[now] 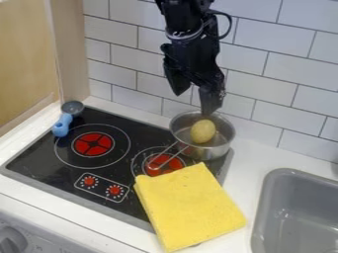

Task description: Move the yellow object to the lower left of the stove

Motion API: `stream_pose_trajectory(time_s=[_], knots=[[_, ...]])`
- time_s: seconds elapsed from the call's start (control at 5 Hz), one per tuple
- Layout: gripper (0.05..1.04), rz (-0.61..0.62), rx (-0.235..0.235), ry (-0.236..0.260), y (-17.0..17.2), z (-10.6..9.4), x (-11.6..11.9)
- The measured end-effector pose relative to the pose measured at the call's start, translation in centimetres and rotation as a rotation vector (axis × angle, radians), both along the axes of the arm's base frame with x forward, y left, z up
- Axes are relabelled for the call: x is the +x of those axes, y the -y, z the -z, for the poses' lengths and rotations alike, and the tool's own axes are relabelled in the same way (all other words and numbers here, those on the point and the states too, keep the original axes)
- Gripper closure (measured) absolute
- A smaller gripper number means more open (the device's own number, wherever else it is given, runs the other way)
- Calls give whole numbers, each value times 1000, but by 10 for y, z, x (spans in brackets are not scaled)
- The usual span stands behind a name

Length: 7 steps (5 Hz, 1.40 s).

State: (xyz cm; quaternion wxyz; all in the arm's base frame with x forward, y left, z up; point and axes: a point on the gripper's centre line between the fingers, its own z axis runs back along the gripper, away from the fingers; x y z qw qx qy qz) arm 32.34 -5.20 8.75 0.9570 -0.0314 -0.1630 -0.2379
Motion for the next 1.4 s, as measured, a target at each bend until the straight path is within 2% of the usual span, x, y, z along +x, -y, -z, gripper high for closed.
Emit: stream_pose_trajectory(time_s=[0.2,0.4,0.6,1.0,1.2,1.4], knots=[[85,-3,9,-69,-1,19,-14],[85,-47,48,-122,-4,32,-18],[85,-69,49,-100,-5,30,-9],[85,-80,12,-42,0,22,12],[85,-71,35,-71,-2,32,18],[85,-51,42,-75,-1,38,24]])
